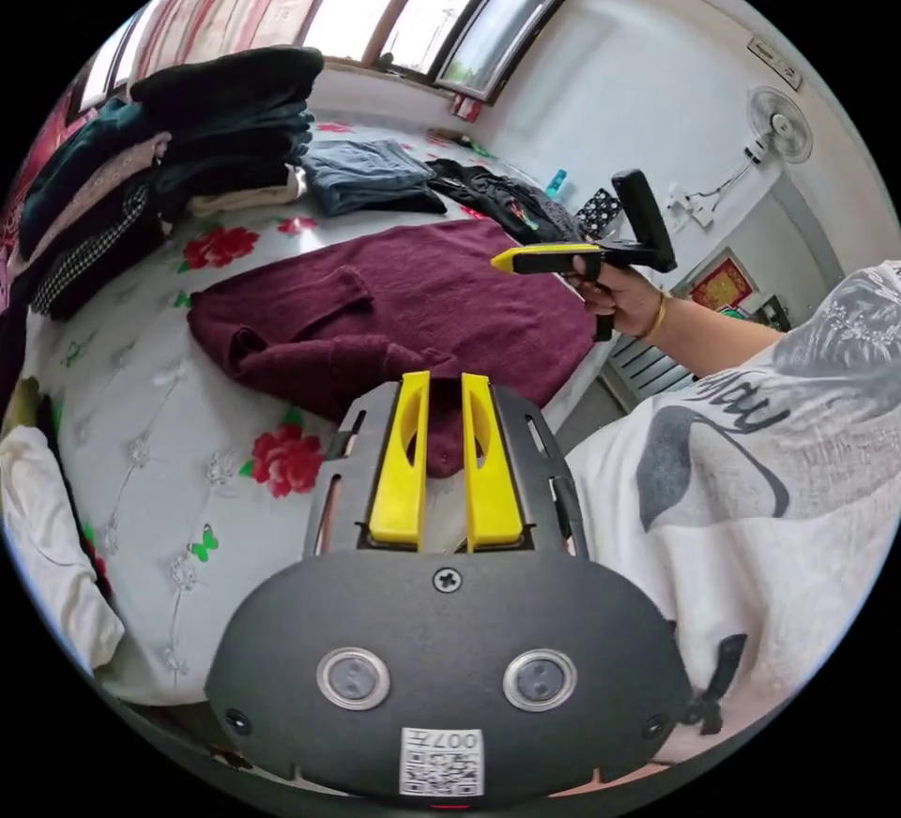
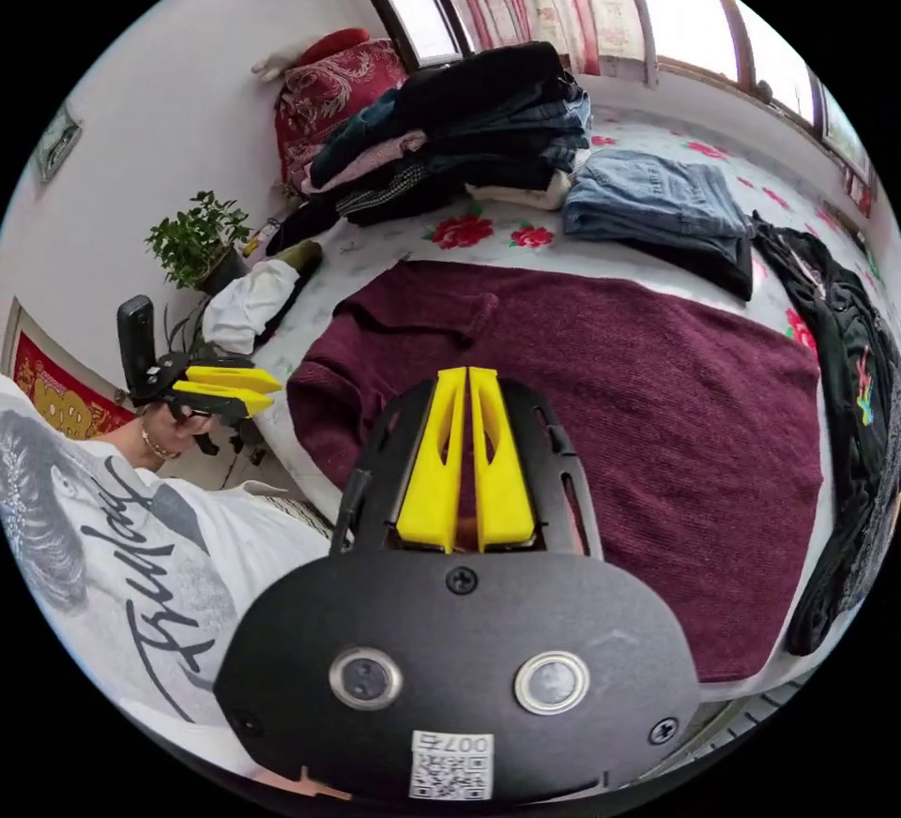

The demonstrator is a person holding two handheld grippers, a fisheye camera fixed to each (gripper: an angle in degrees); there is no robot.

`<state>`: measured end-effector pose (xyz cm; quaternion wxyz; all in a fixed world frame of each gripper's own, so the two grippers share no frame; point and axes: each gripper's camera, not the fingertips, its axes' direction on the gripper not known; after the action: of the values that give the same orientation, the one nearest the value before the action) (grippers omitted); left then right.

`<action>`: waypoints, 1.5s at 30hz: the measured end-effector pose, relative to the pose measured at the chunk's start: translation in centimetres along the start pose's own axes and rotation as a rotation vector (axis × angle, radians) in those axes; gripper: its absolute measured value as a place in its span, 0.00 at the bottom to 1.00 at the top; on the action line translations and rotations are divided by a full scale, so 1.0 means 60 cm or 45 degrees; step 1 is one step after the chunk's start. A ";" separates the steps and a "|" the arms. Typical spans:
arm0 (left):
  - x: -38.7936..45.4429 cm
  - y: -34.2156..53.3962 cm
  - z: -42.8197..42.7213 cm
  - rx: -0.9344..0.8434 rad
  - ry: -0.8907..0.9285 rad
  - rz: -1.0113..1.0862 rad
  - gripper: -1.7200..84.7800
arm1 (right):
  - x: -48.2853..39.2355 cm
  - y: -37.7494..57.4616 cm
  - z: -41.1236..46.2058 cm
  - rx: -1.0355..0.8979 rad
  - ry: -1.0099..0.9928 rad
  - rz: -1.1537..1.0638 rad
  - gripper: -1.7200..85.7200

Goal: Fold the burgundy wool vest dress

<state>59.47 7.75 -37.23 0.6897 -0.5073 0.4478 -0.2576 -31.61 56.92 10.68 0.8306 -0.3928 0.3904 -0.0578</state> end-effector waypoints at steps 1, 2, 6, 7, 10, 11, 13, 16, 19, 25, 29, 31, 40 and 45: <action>-0.003 -0.001 0.011 -0.018 -0.024 0.003 0.06 | 0.000 0.006 0.009 -0.027 -0.075 0.006 0.05; -0.021 0.002 0.040 -0.078 -0.062 -0.032 0.05 | -0.004 0.010 0.016 -0.044 -0.116 -0.007 0.05; -0.099 0.025 0.104 -0.272 0.004 -0.224 0.02 | -0.074 0.048 0.100 -0.277 -0.320 -0.219 0.08; -0.111 0.032 0.096 -0.238 0.022 -0.242 0.01 | -0.098 0.056 0.128 -0.359 -0.337 -0.309 0.09; -0.124 0.051 0.050 -0.138 0.018 -0.244 0.01 | -0.152 0.064 0.191 -0.504 -0.302 -0.576 0.09; -0.129 0.062 0.034 -0.126 0.007 -0.244 0.01 | -0.160 0.065 0.204 -0.540 -0.280 -0.632 0.08; -0.139 0.079 0.011 -0.112 0.004 -0.265 0.01 | -0.174 0.068 0.251 -0.637 -0.083 -0.802 0.05; -0.157 0.116 -0.042 -0.031 -0.021 -0.336 0.02 | -0.139 0.046 0.260 -0.601 -0.032 -0.749 0.03; -0.184 0.172 -0.090 0.061 -0.122 -0.480 0.02 | -0.048 0.015 0.253 -0.560 -0.303 -0.369 0.02; -0.249 0.253 -0.128 0.168 -0.092 -0.779 0.07 | 0.115 0.021 0.260 -0.453 -0.759 0.178 0.02; -0.283 0.299 -0.180 0.343 -0.065 -0.905 0.10 | 0.171 0.032 0.261 -0.405 -0.833 0.316 0.02; -0.293 0.296 -0.166 0.232 -0.031 -0.871 0.12 | 0.216 0.041 0.264 -0.363 -0.922 0.452 0.02; -0.322 0.207 -0.064 0.093 0.239 -0.837 0.09 | 0.285 0.067 0.265 -0.382 -1.022 0.537 0.02; -0.302 0.203 -0.090 -0.060 0.135 -0.812 0.02 | 0.275 0.074 0.256 -0.470 -0.939 0.362 0.02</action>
<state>45.08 24.15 -42.55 0.5382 -0.6238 0.3074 -0.4762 -10.53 62.65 3.53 0.8300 -0.4713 0.1218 0.2722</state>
